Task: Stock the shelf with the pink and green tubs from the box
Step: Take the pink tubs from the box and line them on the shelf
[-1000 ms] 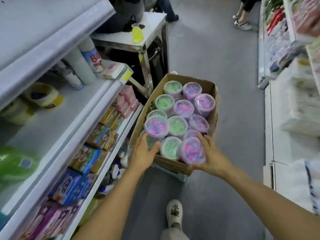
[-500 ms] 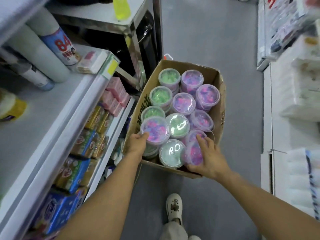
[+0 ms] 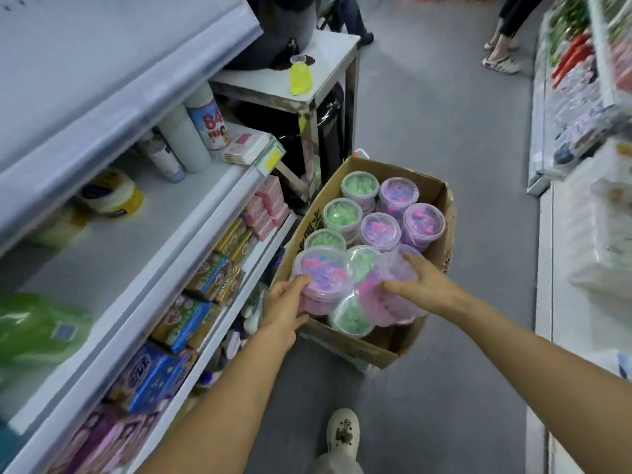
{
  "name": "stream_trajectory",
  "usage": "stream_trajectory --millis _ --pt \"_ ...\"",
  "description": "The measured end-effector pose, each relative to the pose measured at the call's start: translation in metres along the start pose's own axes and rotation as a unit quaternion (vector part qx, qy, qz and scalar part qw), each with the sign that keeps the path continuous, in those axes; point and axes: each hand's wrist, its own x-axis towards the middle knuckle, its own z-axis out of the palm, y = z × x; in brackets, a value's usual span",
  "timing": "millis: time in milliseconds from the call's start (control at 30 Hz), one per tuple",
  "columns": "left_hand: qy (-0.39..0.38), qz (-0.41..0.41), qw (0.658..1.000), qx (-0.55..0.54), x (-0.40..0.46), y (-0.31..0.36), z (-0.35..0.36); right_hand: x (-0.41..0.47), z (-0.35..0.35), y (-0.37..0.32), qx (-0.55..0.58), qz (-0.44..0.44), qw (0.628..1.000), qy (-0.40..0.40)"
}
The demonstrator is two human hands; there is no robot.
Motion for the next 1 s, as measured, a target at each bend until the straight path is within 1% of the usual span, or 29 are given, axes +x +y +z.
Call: stream_trajectory --millis 100,233,333,433,533,667,867,1000 --pt "0.011 0.026 0.999 -0.043 -0.038 -0.006 -0.021 -0.027 -0.007 -0.015 -0.007 -0.027 1.000 -0.011" --pt "0.017 0.061 0.994 -0.084 -0.094 -0.014 -0.049 -0.070 -0.014 -0.041 -0.016 -0.101 0.995 -0.009" --pt "0.034 0.090 0.991 -0.097 -0.137 -0.017 -0.071 -0.101 -0.014 -0.062 -0.003 -0.150 0.988 -0.032" --pt "0.069 0.131 0.984 -0.098 -0.184 -0.020 -0.103 -0.135 -0.005 -0.091 -0.040 -0.214 0.976 -0.025" --pt "0.107 0.171 0.973 -0.108 -0.228 -0.020 -0.138 -0.166 0.008 -0.128 -0.064 -0.280 0.957 -0.037" --pt "0.156 0.223 0.954 -0.124 -0.290 -0.009 -0.181 -0.205 0.026 -0.183 -0.066 -0.362 0.927 -0.072" --pt "0.235 0.286 0.920 -0.130 -0.369 0.012 -0.253 -0.260 0.064 -0.271 -0.059 -0.450 0.885 -0.102" --pt "0.269 0.310 0.902 -0.137 -0.404 0.025 -0.304 -0.290 0.100 -0.328 -0.030 -0.484 0.865 -0.130"
